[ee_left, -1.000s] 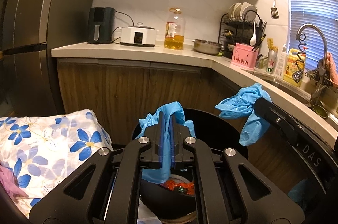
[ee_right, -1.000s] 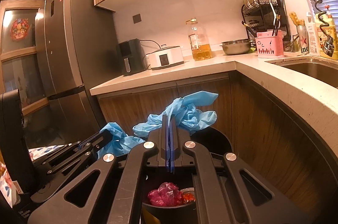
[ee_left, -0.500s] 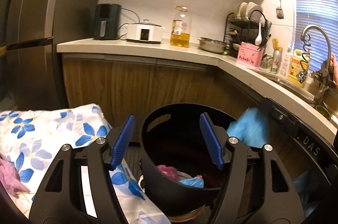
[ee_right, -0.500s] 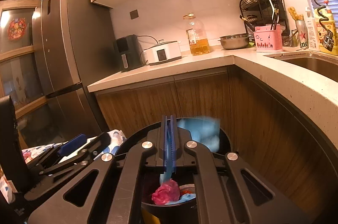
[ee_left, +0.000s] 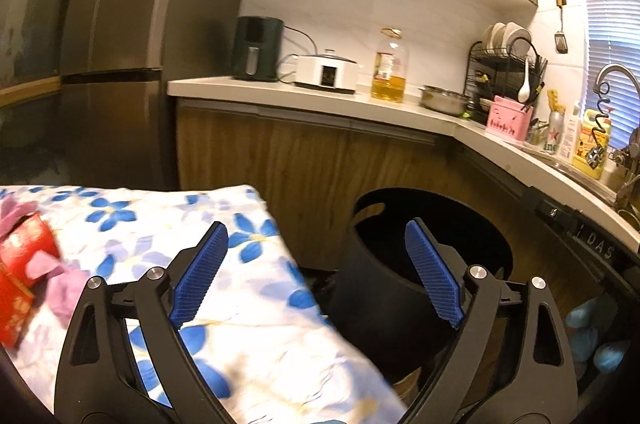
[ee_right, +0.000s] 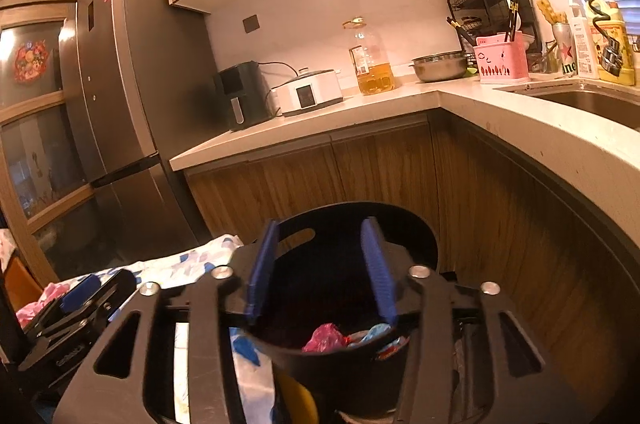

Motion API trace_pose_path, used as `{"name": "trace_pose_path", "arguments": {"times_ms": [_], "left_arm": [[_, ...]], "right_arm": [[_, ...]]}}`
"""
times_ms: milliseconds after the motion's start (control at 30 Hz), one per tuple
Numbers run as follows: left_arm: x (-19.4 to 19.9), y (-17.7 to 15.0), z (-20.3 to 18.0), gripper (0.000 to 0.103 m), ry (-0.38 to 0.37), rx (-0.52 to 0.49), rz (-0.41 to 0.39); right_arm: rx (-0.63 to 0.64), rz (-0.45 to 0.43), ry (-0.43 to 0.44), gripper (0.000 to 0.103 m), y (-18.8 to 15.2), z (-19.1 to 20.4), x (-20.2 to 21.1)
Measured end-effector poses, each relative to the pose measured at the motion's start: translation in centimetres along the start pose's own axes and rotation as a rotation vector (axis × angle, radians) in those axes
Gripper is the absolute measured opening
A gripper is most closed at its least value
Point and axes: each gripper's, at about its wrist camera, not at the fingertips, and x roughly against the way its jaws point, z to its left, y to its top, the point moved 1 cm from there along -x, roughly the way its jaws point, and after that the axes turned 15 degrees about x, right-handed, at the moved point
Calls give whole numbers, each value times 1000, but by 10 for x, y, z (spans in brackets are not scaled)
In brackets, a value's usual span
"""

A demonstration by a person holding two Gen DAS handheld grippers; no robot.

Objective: Collect trash
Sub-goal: 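Move both open tools back to the table toward the red cups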

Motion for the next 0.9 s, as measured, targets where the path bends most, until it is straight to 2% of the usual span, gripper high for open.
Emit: {"name": "trace_pose_path", "arguments": {"times_ms": [100, 233, 433, 533, 733, 900], "left_arm": [[18, -3, 19, 92, 26, 22, -20], [47, -5, 53, 93, 106, 43, -65], [87, -8, 105, 93, 230, 61, -120], [108, -7, 136, 93, 285, 101, -137], [133, -6, 175, 93, 332, 115, -151], [135, -5, 200, 93, 352, 114, -137]], "right_arm": [[-10, 6, 22, 54, -6, 9, 9], [-2, 14, 49, 57, -13, 25, 18], [5, 38, 105, 57, -27, 53, 32], [7, 43, 133, 57, -34, 69, 38], [35, 55, 208, 57, -43, 110, 42], [65, 54, 270, 57, -43, 139, 42]]}}
